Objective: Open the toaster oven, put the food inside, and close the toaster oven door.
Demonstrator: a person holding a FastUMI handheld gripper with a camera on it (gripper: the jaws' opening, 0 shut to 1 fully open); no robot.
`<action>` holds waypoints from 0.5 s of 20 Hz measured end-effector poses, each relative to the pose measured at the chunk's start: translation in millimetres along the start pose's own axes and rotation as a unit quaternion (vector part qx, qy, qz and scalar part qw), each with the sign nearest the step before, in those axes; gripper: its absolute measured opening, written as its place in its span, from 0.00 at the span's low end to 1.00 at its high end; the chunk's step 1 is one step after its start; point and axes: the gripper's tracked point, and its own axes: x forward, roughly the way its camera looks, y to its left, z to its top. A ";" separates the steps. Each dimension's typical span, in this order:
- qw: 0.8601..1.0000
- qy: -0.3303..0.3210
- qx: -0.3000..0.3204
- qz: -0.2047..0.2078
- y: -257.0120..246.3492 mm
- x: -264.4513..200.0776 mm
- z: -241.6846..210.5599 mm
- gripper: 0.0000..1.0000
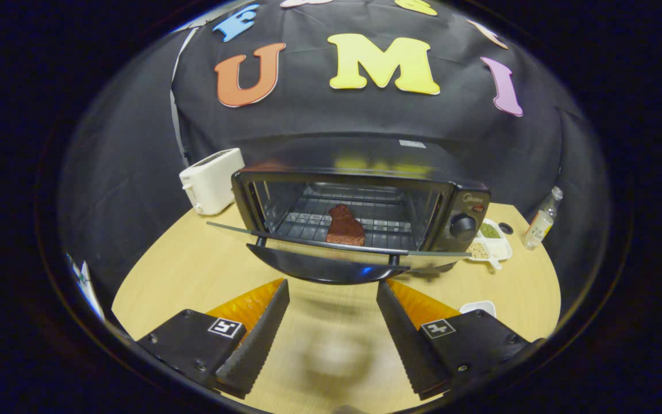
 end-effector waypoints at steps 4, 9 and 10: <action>1.000 -0.018 -0.011 0.003 0.0 12.6 34.5 0.98; 0.999 -0.031 -0.018 0.017 7.2 14.8 55.9 0.98; 0.999 -0.031 -0.021 0.019 8.1 14.0 56.8 0.98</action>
